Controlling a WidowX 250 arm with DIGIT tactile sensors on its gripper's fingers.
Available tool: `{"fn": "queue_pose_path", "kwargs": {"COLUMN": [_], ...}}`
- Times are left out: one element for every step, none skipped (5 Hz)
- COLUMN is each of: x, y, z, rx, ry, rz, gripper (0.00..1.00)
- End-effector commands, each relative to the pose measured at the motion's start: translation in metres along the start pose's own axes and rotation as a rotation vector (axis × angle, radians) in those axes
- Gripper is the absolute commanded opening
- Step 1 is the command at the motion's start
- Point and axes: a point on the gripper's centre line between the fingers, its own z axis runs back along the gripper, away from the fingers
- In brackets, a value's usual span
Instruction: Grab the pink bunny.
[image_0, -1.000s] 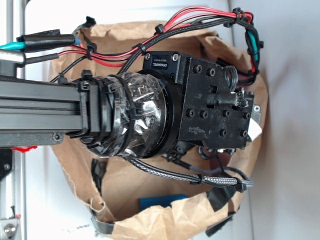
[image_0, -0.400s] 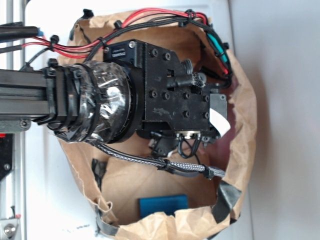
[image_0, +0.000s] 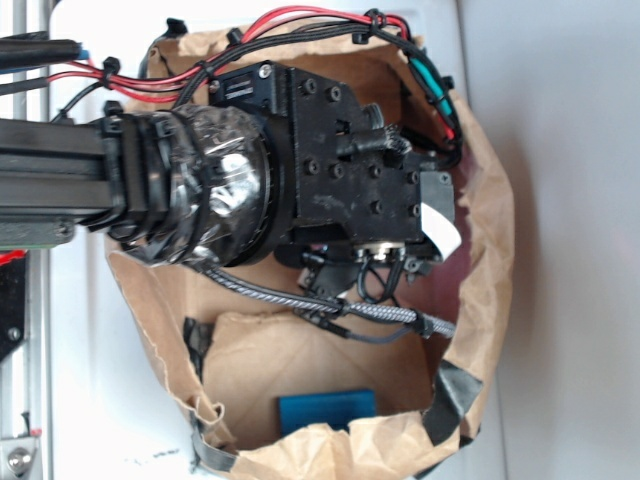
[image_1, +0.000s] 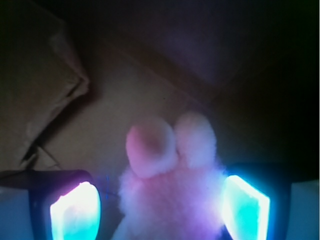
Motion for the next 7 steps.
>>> {"fn": "queue_pose_path", "kwargs": {"x": [0.004,0.003,0.004,0.004,0.000,-0.008,0.001], "y": [0.022,0.024,0.024,0.022,0.021,0.014,-0.007], "z": [-0.003,-0.010,-0.006,-0.003,0.014,0.052,0.085], "rx": [0.038,0.049,0.051,0.058,0.053,0.034,0.051], "ry": [-0.009,0.011,0.004,0.003,-0.018,-0.061,-0.042], "rz": [0.037,0.039,0.047,0.043,0.051,0.120,0.258], "gripper": [1.00,1.00,0.00,0.00,0.00,0.00,0.00]}}
